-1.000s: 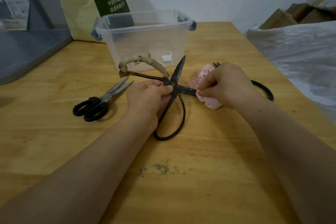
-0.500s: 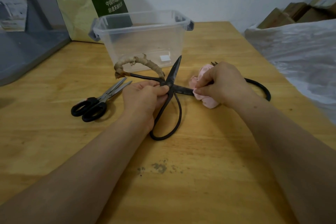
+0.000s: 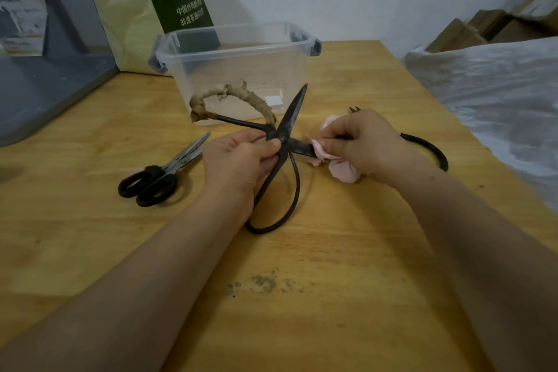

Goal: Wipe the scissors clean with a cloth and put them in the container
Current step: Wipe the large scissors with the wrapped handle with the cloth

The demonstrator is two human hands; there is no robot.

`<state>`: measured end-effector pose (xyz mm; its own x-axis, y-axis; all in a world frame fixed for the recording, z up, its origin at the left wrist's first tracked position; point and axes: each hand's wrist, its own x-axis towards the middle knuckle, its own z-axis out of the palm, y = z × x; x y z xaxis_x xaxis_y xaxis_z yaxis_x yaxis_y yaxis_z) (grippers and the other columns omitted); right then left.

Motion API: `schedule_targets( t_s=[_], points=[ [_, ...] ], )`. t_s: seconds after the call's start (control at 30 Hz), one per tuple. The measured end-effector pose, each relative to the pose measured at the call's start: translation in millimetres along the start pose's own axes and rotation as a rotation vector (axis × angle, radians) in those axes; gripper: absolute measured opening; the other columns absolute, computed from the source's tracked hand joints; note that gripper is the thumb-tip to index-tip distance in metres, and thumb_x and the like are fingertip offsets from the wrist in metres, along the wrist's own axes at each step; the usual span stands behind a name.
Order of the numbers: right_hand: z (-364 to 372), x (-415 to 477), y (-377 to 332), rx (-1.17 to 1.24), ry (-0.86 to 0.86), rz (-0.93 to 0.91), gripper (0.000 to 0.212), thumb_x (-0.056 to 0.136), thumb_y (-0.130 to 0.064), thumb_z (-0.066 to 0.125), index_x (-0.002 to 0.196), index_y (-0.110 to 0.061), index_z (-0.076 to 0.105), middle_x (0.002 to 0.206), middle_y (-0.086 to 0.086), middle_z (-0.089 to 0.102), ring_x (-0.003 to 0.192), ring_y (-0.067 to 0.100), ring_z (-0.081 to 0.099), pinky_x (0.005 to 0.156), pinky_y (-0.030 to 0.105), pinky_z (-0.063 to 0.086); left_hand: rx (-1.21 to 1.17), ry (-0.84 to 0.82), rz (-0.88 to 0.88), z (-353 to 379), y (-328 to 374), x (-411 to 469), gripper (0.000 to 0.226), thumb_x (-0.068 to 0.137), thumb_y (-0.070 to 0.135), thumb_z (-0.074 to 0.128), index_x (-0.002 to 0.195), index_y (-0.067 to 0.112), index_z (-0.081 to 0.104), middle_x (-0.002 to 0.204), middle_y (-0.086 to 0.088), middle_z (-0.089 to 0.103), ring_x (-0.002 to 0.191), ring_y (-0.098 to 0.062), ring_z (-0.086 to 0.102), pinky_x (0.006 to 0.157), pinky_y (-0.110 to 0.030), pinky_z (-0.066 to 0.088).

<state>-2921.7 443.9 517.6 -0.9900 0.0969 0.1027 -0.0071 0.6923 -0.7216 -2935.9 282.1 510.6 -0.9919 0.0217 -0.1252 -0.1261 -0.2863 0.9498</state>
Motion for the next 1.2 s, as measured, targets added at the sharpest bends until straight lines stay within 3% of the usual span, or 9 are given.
schedule_targets(
  t_s=[0.1,0.2,0.27,0.4,0.5,0.67,0.9,1.2],
  points=[
    [10.8,1.5,-5.7,0.146,0.073,-0.014,0.017,0.091,-0.021,0.062,0.085,-0.009,0.073,0.075,0.006,0.067,0.069,0.014,0.058,0.067,0.029,0.047,-0.023,-0.029,0.031,0.3,-0.5,-0.2,0.014,0.08,-0.012,0.062,0.078,0.002,0.064,0.066,-0.004,0.071,0.061,-0.013,0.069,0.061,-0.02,0.057],
    [16.8,3.7,-8.6,0.159,0.012,-0.048,0.022,0.09,-0.026,0.062,0.087,-0.006,0.072,0.086,0.021,0.069,0.072,0.022,0.058,0.071,0.035,0.049,-0.023,-0.064,0.047,-0.5,-0.4,-1.0,0.013,0.079,-0.013,0.062,0.08,0.0,0.066,0.069,-0.006,0.072,0.063,-0.014,0.07,0.062,-0.021,0.057],
    [13.0,5.2,-6.5,0.104,-0.052,-0.074,0.027,0.091,-0.029,0.06,0.084,-0.007,0.072,0.082,0.017,0.071,0.072,0.027,0.062,0.072,0.037,0.051,-0.026,-0.058,0.026,-1.0,-0.2,0.6,0.013,0.078,-0.012,0.063,0.087,-0.004,0.067,0.078,-0.012,0.072,0.064,-0.015,0.069,0.059,-0.02,0.056],
    [2.0,1.8,-4.2,0.045,-0.134,-0.107,0.03,0.093,-0.028,0.057,0.07,-0.015,0.069,0.072,0.0,0.07,0.062,0.007,0.056,0.065,0.025,0.045,-0.028,-0.074,-0.005,-1.6,-1.0,3.8,0.027,0.077,-0.012,0.063,0.104,-0.011,0.063,0.096,-0.022,0.071,0.072,-0.02,0.071,0.057,-0.02,0.055],
    [-1.7,-0.8,-1.9,0.042,-0.146,-0.124,0.027,0.093,-0.025,0.058,0.068,-0.023,0.067,0.075,0.001,0.071,0.069,0.017,0.062,0.07,0.032,0.052,-0.03,-0.069,-0.012,-2.1,-1.3,4.2,0.028,0.077,-0.012,0.064,0.104,-0.012,0.063,0.096,-0.022,0.071,0.074,-0.022,0.071,0.06,-0.022,0.057],
    [-4.1,-2.3,0.3,0.035,-0.162,-0.119,0.022,0.093,-0.022,0.058,0.076,-0.018,0.072,0.078,0.006,0.072,0.085,0.028,0.067,0.085,0.042,0.053,-0.042,-0.05,-0.027,-5.2,-0.4,4.9,0.027,0.076,-0.012,0.065,0.102,-0.009,0.063,0.092,-0.019,0.071,0.069,-0.019,0.071,0.059,-0.021,0.057],
    [-6.1,-4.4,1.4,0.037,-0.194,-0.104,0.018,0.093,-0.022,0.056,0.082,-0.019,0.07,0.078,0.002,0.072,0.083,0.017,0.067,0.085,0.033,0.053,-0.047,-0.034,-0.052,-6.9,-0.1,9.2,0.029,0.075,-0.013,0.064,0.104,-0.008,0.063,0.093,-0.02,0.072,0.075,-0.022,0.071,0.069,-0.028,0.06],
    [-7.4,-3.7,5.4,0.067,-0.206,-0.102,0.022,0.092,-0.021,0.057,0.09,-0.005,0.072,0.076,-0.001,0.071,0.075,0.01,0.066,0.085,0.03,0.053,-0.068,-0.023,-0.072,-10.4,1.8,12.1,0.034,0.074,-0.012,0.066,0.107,-0.008,0.062,0.091,-0.019,0.072,0.071,-0.021,0.072,0.066,-0.026,0.059]
  ],
)
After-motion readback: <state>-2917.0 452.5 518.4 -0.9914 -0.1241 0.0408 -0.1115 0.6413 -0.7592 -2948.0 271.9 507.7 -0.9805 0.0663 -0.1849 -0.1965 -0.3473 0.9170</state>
